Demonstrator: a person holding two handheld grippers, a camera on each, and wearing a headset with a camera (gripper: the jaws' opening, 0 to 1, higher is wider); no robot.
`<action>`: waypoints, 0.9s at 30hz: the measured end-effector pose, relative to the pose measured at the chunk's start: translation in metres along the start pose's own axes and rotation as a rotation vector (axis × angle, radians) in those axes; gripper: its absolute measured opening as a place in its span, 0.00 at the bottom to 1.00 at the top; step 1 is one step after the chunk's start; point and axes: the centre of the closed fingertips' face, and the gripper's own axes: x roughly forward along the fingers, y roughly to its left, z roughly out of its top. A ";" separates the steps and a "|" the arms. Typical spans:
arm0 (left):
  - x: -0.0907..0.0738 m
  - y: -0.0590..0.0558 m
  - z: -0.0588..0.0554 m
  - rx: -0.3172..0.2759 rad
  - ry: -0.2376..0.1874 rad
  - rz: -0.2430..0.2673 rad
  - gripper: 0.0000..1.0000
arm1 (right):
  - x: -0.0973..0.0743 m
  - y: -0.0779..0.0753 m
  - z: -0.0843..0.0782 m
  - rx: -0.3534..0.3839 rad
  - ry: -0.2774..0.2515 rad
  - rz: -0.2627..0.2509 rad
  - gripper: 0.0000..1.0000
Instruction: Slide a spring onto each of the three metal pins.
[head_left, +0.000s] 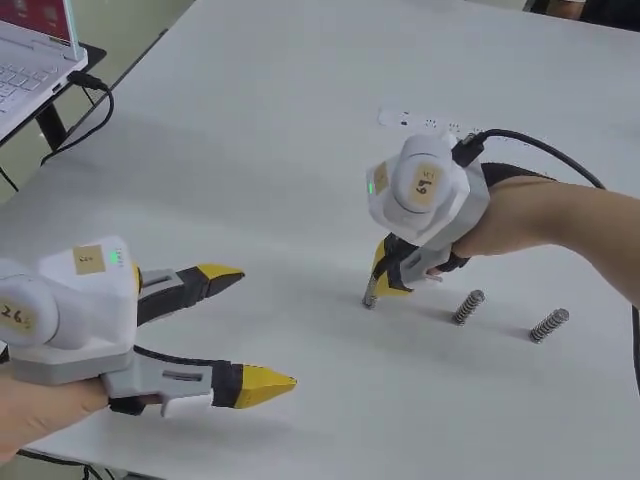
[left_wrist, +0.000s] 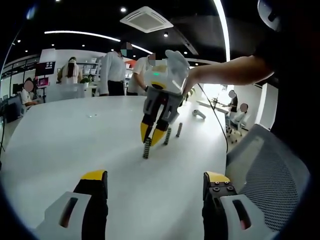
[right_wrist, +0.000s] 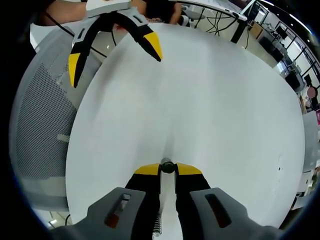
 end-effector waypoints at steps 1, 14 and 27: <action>0.000 0.000 0.000 0.000 0.001 0.001 0.74 | 0.000 -0.001 0.000 0.000 -0.001 -0.002 0.08; 0.001 0.000 0.001 0.001 0.002 -0.004 0.74 | 0.000 0.000 -0.002 0.004 -0.005 0.014 0.09; 0.000 0.001 0.003 0.006 0.007 -0.001 0.74 | -0.006 -0.003 0.000 0.022 -0.057 -0.003 0.19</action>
